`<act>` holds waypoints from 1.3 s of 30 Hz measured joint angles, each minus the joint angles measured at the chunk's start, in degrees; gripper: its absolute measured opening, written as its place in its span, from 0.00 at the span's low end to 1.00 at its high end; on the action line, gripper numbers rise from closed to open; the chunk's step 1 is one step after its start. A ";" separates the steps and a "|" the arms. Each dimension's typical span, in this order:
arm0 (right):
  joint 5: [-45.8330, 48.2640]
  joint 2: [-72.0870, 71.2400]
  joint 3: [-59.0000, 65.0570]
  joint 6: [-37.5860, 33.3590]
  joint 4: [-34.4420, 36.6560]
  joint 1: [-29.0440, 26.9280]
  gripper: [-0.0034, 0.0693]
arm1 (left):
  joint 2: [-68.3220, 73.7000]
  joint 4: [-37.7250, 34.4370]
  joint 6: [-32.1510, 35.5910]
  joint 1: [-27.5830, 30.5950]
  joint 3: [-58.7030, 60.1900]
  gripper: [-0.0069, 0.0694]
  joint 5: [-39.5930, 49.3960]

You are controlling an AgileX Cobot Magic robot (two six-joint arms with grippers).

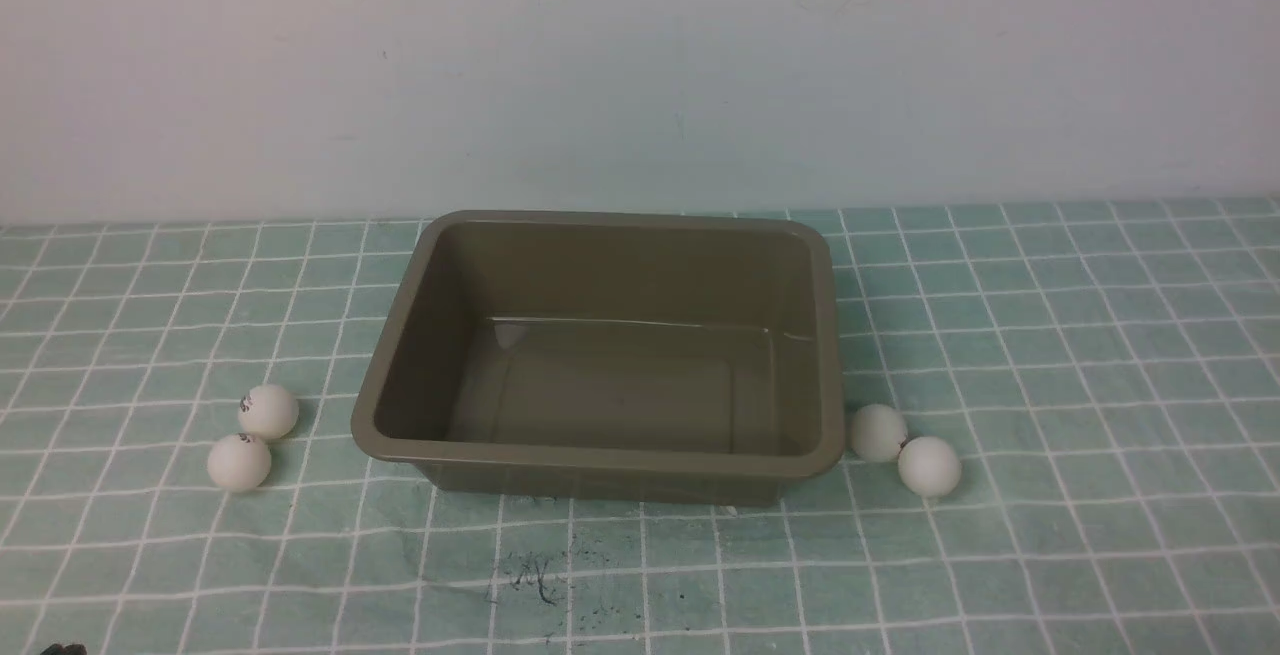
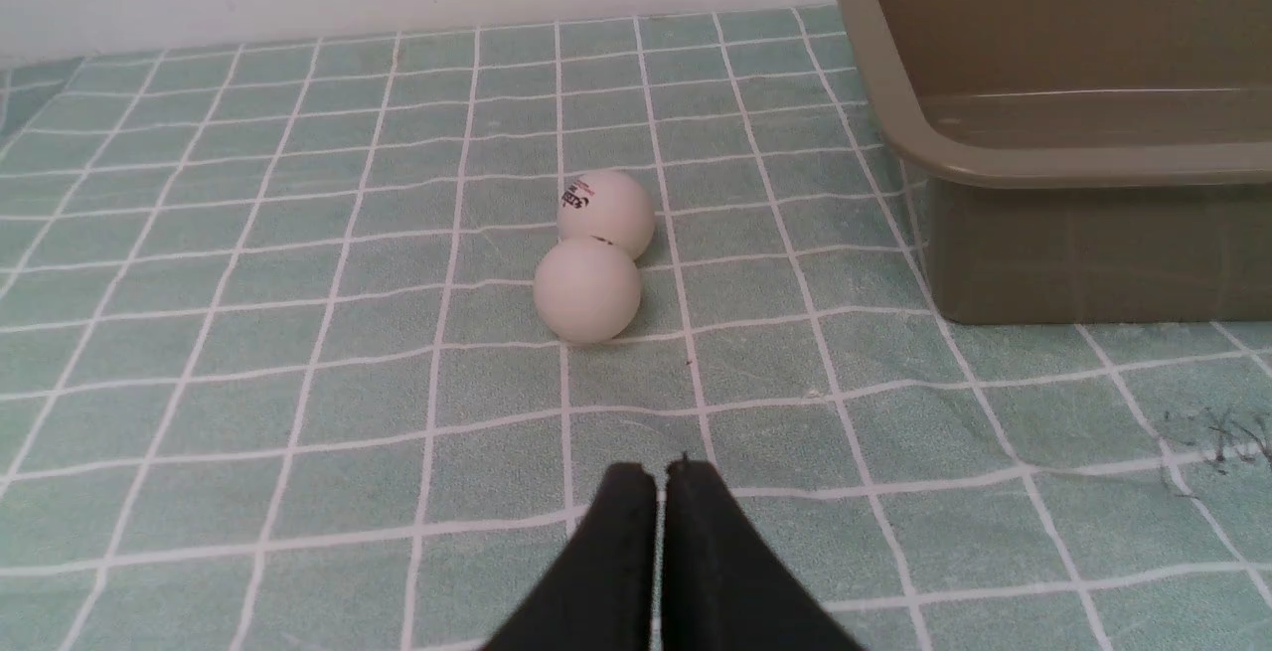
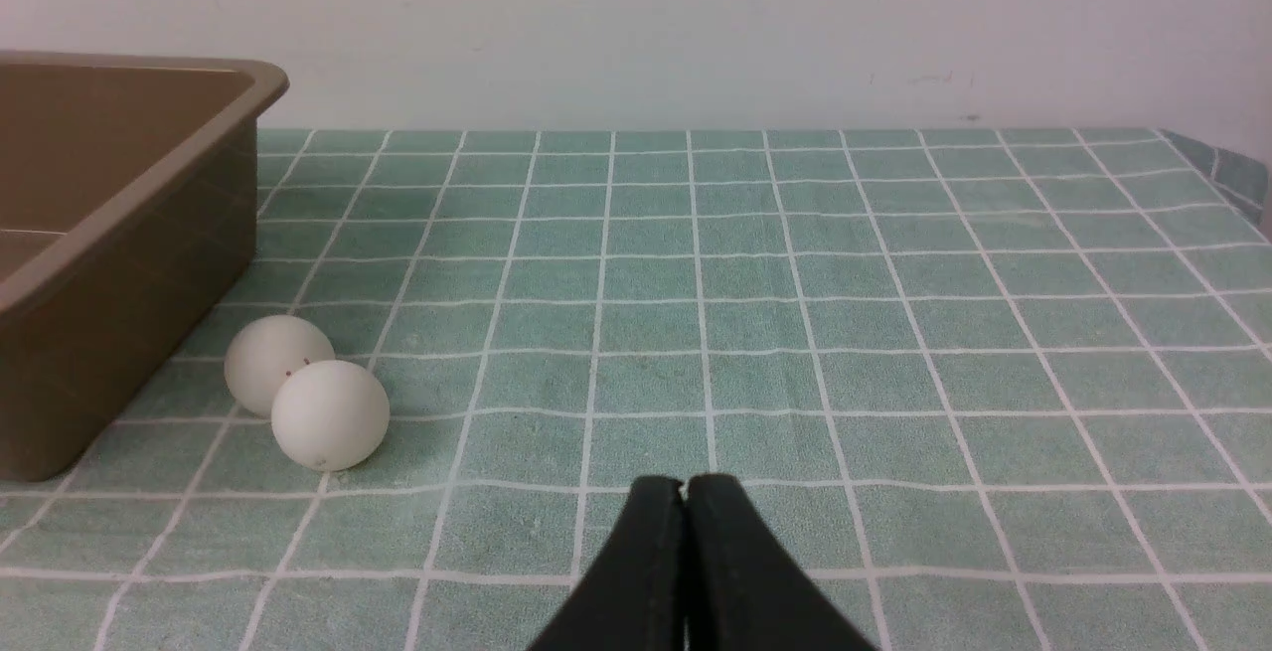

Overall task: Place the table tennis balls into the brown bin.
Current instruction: 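Reach for and grasp a ping pong ball on the table beside the basket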

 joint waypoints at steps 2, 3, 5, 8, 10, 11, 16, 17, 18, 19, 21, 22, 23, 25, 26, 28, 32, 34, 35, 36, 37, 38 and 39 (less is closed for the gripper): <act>0.00 0.00 0.00 0.00 0.00 0.00 0.03 | 0.00 0.00 0.00 0.00 0.00 0.08 0.00; 0.00 0.00 0.00 0.00 0.00 0.00 0.03 | 0.00 0.00 0.00 0.00 0.00 0.08 0.00; 0.00 0.00 0.00 0.00 0.00 0.00 0.03 | 0.00 0.00 0.00 0.00 0.00 0.08 0.00; 0.00 0.00 0.00 0.00 0.00 0.00 0.03 | 0.00 0.00 0.00 0.00 0.00 0.08 0.00; 0.00 0.00 0.00 0.00 0.00 0.00 0.03 | 0.00 0.00 0.00 0.00 0.00 0.08 0.00; 0.00 0.00 0.00 0.00 0.00 0.00 0.03 | 0.00 0.00 0.00 0.00 0.00 0.08 0.00; 0.00 0.00 0.00 0.00 0.00 0.00 0.03 | 0.00 0.00 0.00 0.00 0.00 0.08 0.00; 0.00 0.00 0.00 0.00 0.00 0.00 0.03 | 0.00 0.00 0.00 0.00 0.00 0.08 0.00; 0.00 0.00 0.00 0.00 0.00 0.00 0.03 | 0.00 0.00 0.00 0.00 0.00 0.08 0.00; 0.00 0.00 0.00 0.00 0.00 0.00 0.03 | 0.00 0.00 0.00 0.00 0.00 0.08 0.00; 0.00 0.00 0.00 0.00 0.00 0.00 0.03 | 0.00 0.00 0.00 0.00 0.00 0.08 0.00; 0.00 0.00 0.00 0.00 0.00 0.00 0.03 | 0.00 0.00 0.00 0.00 0.00 0.08 0.00; 0.00 0.00 0.00 0.00 0.00 0.00 0.03 | 0.00 0.00 0.00 0.00 0.00 0.08 0.00; 0.00 0.00 0.00 0.00 0.00 0.00 0.03 | 0.00 -0.30 -0.06 0.00 0.00 0.08 -0.06; 0.00 0.00 0.00 0.00 0.00 0.00 0.03 | 0.00 -0.79 -0.43 0.00 0.00 0.08 -0.21; 0.00 0.00 0.00 0.00 0.00 0.00 0.03 | 0.00 -3.91 -1.55 0.00 0.06 0.08 -1.17; 0.00 0.00 0.00 0.00 0.00 0.00 0.03 | 0.00 -15.88 -4.03 0.00 0.06 0.08 -8.63; 0.00 0.00 0.00 0.00 -0.05 0.00 0.03 | 0.00 -20.19 -4.13 0.00 0.06 0.08 -12.19; -0.27 0.00 0.00 0.06 0.01 0.00 0.03 | 0.00 -22.26 -4.15 0.00 0.06 0.08 -14.96; -0.92 0.00 0.13 0.55 0.58 0.00 0.03 | 0.00 -24.06 -4.20 0.00 0.06 0.08 -17.21; -2.93 0.00 0.41 1.44 2.42 0.06 0.03 | 0.00 -25.53 -4.20 0.00 0.06 0.08 -19.45; -5.46 0.00 0.48 3.40 5.72 0.17 0.03 | 0.00 -26.83 -4.26 0.00 0.06 0.08 -22.25; -8.07 0.00 0.48 4.83 8.30 0.24 0.03 | 0.00 -27.38 -4.31 0.00 0.06 0.08 -24.17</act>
